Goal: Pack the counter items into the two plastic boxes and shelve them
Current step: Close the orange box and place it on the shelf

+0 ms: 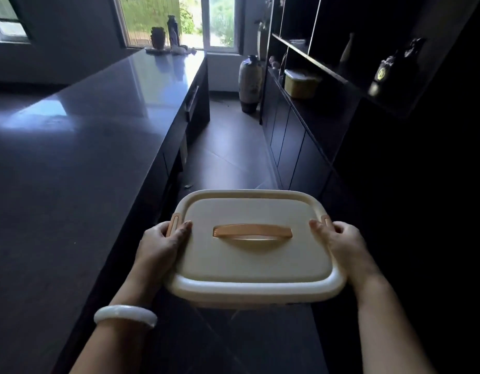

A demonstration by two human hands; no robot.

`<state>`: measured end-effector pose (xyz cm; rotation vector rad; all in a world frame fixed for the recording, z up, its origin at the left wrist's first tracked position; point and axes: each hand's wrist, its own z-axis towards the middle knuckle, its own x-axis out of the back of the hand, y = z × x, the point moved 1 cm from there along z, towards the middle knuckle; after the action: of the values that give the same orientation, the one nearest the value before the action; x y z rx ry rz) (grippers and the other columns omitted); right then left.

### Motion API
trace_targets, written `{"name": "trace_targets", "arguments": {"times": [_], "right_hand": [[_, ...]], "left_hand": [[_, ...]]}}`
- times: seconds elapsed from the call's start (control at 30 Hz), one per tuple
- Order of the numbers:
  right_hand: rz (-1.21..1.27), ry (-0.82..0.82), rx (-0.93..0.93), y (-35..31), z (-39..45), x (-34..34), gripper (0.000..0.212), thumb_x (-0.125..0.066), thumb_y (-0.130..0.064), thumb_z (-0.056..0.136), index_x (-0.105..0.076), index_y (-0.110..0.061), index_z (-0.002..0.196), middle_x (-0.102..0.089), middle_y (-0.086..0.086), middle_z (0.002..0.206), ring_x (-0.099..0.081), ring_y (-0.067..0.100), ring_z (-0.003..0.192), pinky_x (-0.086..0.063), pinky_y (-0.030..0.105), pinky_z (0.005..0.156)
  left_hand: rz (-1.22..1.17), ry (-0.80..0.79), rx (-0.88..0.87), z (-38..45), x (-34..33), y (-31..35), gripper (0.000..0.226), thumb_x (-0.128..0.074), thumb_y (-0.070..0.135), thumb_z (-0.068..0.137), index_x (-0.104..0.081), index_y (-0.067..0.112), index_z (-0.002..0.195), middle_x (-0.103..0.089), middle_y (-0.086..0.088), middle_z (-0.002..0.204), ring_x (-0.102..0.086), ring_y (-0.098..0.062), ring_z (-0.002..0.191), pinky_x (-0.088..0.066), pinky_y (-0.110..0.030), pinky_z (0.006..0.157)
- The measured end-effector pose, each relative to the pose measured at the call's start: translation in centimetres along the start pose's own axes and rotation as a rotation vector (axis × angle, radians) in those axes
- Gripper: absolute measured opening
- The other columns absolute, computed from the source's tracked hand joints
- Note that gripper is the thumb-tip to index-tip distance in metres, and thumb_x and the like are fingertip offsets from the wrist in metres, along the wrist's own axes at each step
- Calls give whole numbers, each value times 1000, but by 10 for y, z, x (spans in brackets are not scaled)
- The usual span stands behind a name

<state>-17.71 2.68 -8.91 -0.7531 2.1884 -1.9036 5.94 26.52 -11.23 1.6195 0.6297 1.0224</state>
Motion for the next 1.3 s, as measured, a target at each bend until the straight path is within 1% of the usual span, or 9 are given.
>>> {"name": "trace_targets", "arguments": {"times": [0.17,0.33,0.57,0.8,0.93,1.07,1.13,1.2,1.3], "right_hand": [[27,-2,-11,-23,104,-43,44,-74,-30,82,-61,10,91,-66,16,74,-60,24,61,-49,31,52],[28,15,5,-59,228,-100,40,-74,-32,82,-64,6,90,-70,19,77,-63,24,58,-49,27,46],[95,147,-22,-104,382,-170,45,-74,-29,82,-59,12,90,-63,13,68,-57,21,53,-46,25,42],[152,231,-21,-142,521,-195,39,-76,-23,81,-59,12,87,-61,15,66,-55,22,52,-44,24,41],[160,249,-17,-157,614,-203,32,-76,-21,81,-57,5,76,-60,11,61,-54,17,44,-42,20,37],[170,256,1,-174,711,-207,38,-76,-24,80,-59,9,86,-58,14,68,-54,22,58,-44,26,47],[168,263,3,-182,755,-209,38,-76,-25,80,-58,8,85,-57,14,68,-53,21,57,-43,25,47],[172,284,-7,-185,791,-214,35,-77,-26,79,-56,3,81,-55,10,65,-50,19,52,-41,21,41],[184,324,-37,-186,840,-221,34,-78,-25,78,-54,-2,81,-56,10,71,-52,19,58,-43,25,50]], "left_hand": [[-20,12,1,114,-18,21,29,-71,39,86,-72,10,80,-72,-11,76,-64,-23,68,-53,-48,67],[-44,-12,-14,257,-37,30,28,-70,35,86,-72,9,80,-72,-14,77,-62,-20,66,-49,-39,63],[8,-97,-103,470,-60,73,28,-70,37,86,-72,11,78,-69,-3,66,-59,-15,61,-45,-35,58],[-54,-202,-92,628,-119,98,30,-71,35,86,-71,7,77,-66,-5,65,-55,-16,60,-43,-34,58],[-41,-239,-106,723,-165,111,33,-71,36,86,-70,5,76,-62,-3,63,-51,-16,61,-39,-34,59],[26,-241,-130,816,-212,130,43,-71,47,81,-67,5,75,-60,-2,62,-49,-17,61,-39,-36,59],[59,-226,-137,858,-232,137,48,-67,57,73,-67,9,73,-63,-4,64,-53,-19,60,-43,-41,60],[81,-231,-129,895,-248,144,49,-65,61,70,-68,12,72,-65,-5,65,-54,-20,61,-46,-45,61],[75,-276,-117,952,-275,151,45,-67,59,71,-69,14,72,-64,-3,62,-53,-18,60,-44,-41,60]]}}
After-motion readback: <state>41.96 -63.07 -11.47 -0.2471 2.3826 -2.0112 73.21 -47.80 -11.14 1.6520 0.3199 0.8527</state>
